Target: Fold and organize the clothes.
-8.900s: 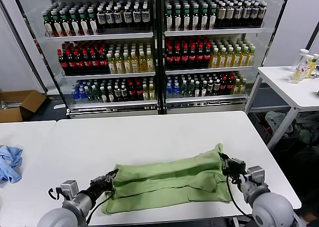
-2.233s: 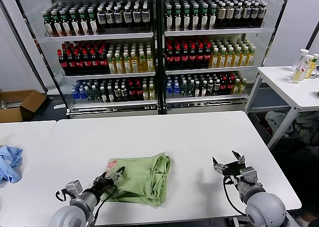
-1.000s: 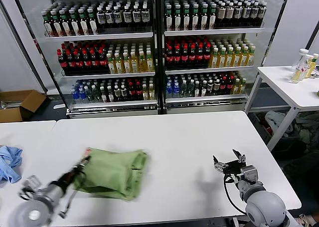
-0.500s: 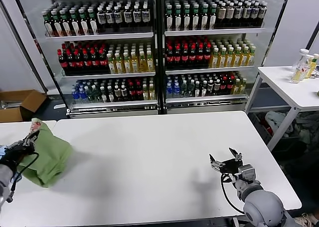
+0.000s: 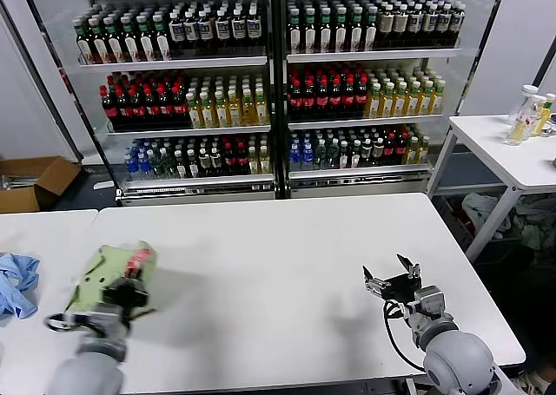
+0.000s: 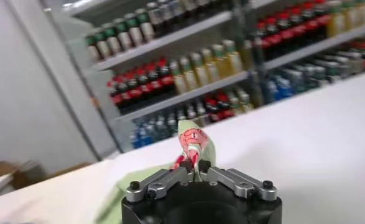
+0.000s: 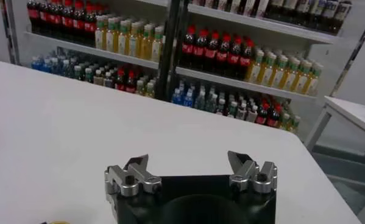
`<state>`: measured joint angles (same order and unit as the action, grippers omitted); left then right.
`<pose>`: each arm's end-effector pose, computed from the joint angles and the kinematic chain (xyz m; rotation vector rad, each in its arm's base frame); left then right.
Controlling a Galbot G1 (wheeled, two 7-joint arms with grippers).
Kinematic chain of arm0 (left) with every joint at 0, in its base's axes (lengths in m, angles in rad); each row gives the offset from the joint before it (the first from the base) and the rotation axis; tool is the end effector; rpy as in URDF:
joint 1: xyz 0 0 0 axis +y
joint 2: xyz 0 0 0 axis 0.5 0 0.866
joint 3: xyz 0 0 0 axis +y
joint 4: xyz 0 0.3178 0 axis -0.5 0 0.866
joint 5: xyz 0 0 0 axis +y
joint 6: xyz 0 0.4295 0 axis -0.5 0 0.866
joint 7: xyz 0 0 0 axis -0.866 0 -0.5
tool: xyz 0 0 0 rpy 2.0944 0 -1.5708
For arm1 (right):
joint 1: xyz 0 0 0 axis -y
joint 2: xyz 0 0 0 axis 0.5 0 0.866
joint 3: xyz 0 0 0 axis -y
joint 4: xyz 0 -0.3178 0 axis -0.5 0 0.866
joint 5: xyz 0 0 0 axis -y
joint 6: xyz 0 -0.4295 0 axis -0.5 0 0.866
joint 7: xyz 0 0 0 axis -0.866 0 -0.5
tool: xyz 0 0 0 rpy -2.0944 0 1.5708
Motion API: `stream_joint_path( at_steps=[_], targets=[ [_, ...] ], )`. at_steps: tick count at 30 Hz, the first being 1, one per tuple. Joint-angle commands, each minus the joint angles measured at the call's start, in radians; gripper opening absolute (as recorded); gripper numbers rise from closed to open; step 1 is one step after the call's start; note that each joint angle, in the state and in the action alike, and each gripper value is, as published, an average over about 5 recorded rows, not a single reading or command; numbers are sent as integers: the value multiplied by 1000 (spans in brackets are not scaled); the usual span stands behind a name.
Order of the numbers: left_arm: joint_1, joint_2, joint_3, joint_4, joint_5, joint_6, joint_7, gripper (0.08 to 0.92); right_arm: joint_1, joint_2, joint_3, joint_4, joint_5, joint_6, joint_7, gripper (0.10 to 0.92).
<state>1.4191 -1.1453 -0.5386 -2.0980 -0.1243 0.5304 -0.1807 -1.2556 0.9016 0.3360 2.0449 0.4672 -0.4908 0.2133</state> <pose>0.3129 0.0471 -0.2190 0.1012 -2.7488 -0.4756 0.3384 -0.0196 -0.2143 0.2456 -2.7481 0.3484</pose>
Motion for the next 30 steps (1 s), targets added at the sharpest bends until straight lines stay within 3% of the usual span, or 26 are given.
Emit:
stream_joint_path(
  at_steps=[1,8,13,21,27,30],
  targets=[
    [-68,-190,373,13,106,42,-56,106,-3,1,5,4,-3,6,-3,823],
    [-181,-221,434,102,-61,35,-68,106,0,-6,11,5,2,13,-10,823],
    [-223,-230,452,132,-130,-63,-29,129,7,-10,8,7,31,44,-25,823],
    [-221,-219,407,109,-238,-169,-29,345,42,4,-29,9,114,140,-34,823],
    [-145,-205,291,-41,-311,-147,-36,518,126,69,-154,-29,141,190,14,823],
    [-110,-189,205,-58,-307,-145,-63,605,196,145,-288,-74,134,208,70,823]
  ],
)
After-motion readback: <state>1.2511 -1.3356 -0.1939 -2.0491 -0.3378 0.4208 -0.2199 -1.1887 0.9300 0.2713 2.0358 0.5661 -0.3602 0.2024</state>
